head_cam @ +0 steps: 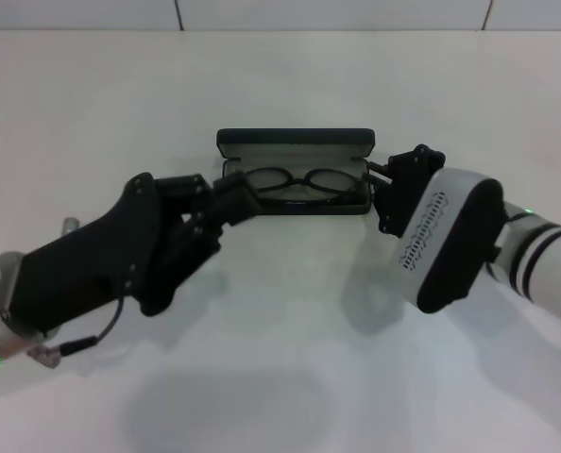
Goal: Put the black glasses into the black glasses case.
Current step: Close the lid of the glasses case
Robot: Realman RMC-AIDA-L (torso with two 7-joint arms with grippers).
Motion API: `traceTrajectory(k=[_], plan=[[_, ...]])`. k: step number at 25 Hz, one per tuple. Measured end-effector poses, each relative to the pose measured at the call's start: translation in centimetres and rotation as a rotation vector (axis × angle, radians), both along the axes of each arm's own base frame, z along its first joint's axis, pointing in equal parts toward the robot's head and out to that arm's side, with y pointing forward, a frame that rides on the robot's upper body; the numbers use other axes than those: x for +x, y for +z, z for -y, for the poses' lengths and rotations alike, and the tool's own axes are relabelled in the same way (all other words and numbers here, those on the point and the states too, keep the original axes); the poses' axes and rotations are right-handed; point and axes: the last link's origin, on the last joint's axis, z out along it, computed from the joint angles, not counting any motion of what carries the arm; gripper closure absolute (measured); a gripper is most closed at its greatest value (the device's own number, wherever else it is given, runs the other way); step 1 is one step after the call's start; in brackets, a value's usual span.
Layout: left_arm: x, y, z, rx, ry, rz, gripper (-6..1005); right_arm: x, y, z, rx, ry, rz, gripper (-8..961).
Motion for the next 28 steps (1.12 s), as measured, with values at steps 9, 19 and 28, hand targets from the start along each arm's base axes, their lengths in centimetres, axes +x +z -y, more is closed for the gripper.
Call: traceTrajectory(k=[9, 19, 28], plan=[[0.0, 4.4, -5.4, 0.026, 0.05, -0.092, 904, -2.0, 1.5, 4.1, -0.124, -0.074, -0.273, 800], [4.7, 5.3, -13.5, -0.051, 0.029, -0.414, 840, 1.2, 8.8, 6.7, -0.456, -0.118, -0.69, 774], [7.7, 1.0, -18.9, -0.028, 0.112, -0.786, 754, 3.4, 9.9, 7.6, -0.576, -0.167, -0.73, 751]])
